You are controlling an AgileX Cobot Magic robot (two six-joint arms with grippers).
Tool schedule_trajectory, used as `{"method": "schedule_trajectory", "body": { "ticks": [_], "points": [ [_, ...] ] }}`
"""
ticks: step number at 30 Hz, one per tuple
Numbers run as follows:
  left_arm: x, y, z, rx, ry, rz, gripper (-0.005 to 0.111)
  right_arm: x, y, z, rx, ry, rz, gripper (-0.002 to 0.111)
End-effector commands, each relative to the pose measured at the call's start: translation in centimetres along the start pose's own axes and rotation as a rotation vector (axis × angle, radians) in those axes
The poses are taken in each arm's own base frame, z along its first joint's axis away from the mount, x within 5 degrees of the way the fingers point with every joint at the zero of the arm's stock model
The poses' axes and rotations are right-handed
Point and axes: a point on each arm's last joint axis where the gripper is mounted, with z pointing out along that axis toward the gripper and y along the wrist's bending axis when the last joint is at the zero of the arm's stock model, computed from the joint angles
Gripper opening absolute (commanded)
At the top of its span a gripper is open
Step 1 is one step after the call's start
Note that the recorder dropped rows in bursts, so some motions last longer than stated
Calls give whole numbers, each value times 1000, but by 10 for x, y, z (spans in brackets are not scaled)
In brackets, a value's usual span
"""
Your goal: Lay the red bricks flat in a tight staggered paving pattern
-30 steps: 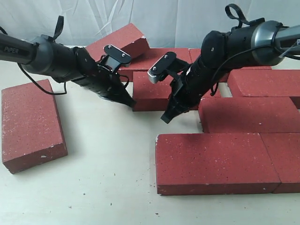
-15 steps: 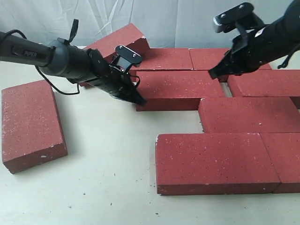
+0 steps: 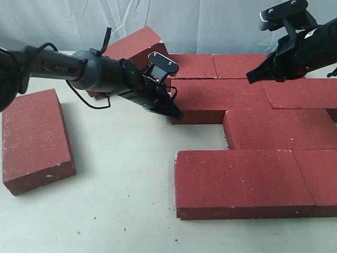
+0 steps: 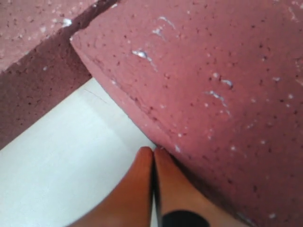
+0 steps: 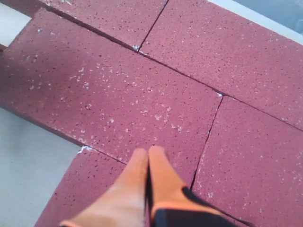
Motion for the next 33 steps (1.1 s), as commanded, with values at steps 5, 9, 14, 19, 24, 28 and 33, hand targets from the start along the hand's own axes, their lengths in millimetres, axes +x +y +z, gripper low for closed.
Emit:
{"method": "schedule_trajectory", "body": {
  "ticks": [5, 9, 14, 19, 24, 28, 33],
  "points": [
    [-2, -7, 0, 15, 10, 41, 0, 0, -2, -3, 9, -14, 11, -1],
    [4, 13, -2, 16, 44, 3, 0, 0, -2, -3, 8, -13, 11, -1],
    [12, 33, -6, 29, 95, -28, 0, -1, -1, -3, 0, -22, 36, -1],
    [6, 36, -24, 42, 130, 17, 0, -2, 0, -3, -9, -28, 62, -1],
    [-16, 41, -69, -9, 159, 62, 0, -4, 4, -3, -47, -47, 110, -1],
    [-23, 51, -111, -42, 208, 63, 0, -7, 22, -2, -101, -42, 15, -1],
    [-19, 65, -168, -96, 239, 51, 0, -13, 49, 0, -147, -58, -116, -1]
  ]
}}
